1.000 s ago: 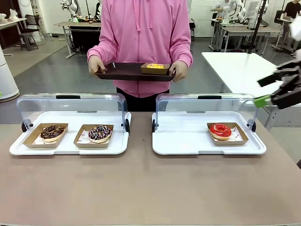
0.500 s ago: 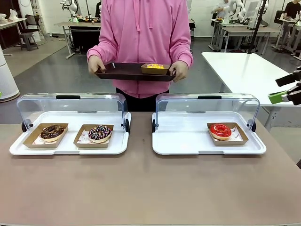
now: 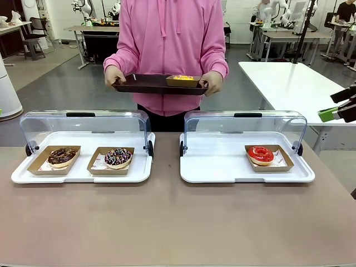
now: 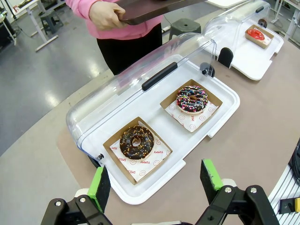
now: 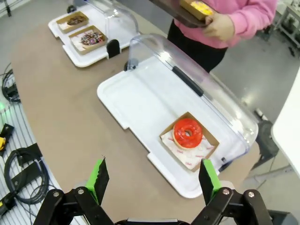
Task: Provide the desired donut to the person.
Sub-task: Pick up and lift the Paper togo box containing the Donut pointed at by the person.
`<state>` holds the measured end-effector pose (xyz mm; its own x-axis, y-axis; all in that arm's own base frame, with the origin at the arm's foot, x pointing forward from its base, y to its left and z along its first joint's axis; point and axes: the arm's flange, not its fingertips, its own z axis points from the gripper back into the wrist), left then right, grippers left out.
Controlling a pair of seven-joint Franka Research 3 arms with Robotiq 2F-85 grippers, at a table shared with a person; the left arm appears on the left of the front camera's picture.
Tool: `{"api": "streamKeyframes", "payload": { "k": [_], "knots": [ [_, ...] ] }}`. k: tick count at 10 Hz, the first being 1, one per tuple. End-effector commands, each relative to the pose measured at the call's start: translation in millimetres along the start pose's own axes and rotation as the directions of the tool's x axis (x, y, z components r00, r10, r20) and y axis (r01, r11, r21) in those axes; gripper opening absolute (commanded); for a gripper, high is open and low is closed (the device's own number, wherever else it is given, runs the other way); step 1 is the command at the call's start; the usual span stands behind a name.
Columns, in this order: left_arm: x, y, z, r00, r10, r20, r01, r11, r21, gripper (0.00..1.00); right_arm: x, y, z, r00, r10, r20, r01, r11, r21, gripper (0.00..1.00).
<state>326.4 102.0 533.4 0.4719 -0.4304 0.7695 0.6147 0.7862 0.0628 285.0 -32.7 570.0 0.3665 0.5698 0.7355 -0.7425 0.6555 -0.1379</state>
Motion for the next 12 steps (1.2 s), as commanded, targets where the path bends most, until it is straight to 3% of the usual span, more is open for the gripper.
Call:
{"api": "streamKeyframes", "payload": {
  "k": [1,5,6,12],
  "knots": [
    [-1.4,1.1,-0.7,1.000,0.000,0.004,0.000,1.000,-0.005,1.00,-7.2,13.0,-7.0,1.000,-0.020,-0.009,0.020,0.999,-0.051,1.00],
    [-1.4,1.1,-0.7,1.000,0.000,0.004,0.000,1.000,-0.005,1.00,0.7,16.0,-9.0,1.000,0.001,0.002,-0.001,0.996,-0.093,1.00],
    [-1.4,1.1,-0.7,1.000,0.000,0.004,0.000,1.000,-0.005,1.00,5.2,-1.8,3.9,1.000,0.009,0.005,-0.009,0.999,-0.049,1.00],
    [-1.4,1.1,-0.7,1.000,0.000,0.004,0.000,1.000,-0.005,1.00,5.2,-1.8,3.9,1.000,0.009,0.005,-0.009,0.999,-0.049,1.00]
  ]
}}
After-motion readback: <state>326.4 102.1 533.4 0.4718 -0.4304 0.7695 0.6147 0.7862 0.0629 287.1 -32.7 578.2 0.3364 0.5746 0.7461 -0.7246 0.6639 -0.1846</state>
